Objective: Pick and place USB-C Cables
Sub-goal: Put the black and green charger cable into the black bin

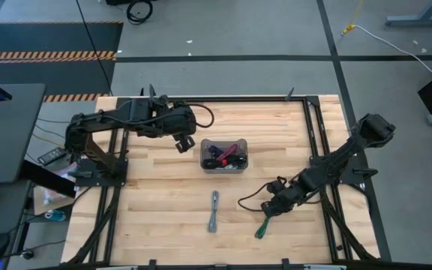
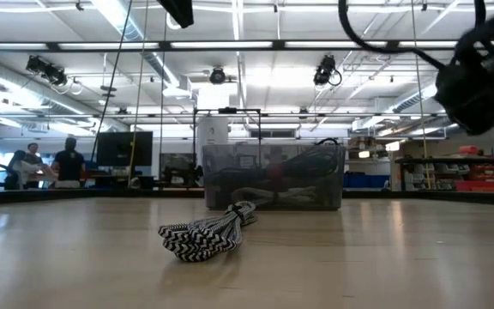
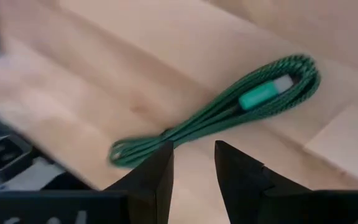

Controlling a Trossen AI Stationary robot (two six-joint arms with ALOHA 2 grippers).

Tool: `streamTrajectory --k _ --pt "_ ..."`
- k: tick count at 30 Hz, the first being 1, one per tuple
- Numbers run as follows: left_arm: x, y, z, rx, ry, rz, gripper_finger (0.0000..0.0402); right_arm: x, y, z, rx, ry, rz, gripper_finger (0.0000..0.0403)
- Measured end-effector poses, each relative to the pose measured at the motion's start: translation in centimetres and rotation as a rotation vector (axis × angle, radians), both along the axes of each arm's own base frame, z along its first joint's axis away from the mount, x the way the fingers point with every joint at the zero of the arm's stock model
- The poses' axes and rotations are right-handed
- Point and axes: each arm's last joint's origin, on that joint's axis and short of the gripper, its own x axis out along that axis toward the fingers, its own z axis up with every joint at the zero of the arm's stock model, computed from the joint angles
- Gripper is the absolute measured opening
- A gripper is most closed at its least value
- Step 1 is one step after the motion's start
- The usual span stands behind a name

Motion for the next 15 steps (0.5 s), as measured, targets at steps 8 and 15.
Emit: streamTrajectory --k 8,15 --pt "0.1 0.0 0.1 -0.020 -0.045 0.045 0.0153 0.4 0.8 -2.3 0.066 0.113 0.116 0.0123" --pt "0.6 0.0 0.3 -0.019 -0.096 0.040 0.0153 0.6 0.8 -1.1 0.045 0.006 0.086 0.0142"
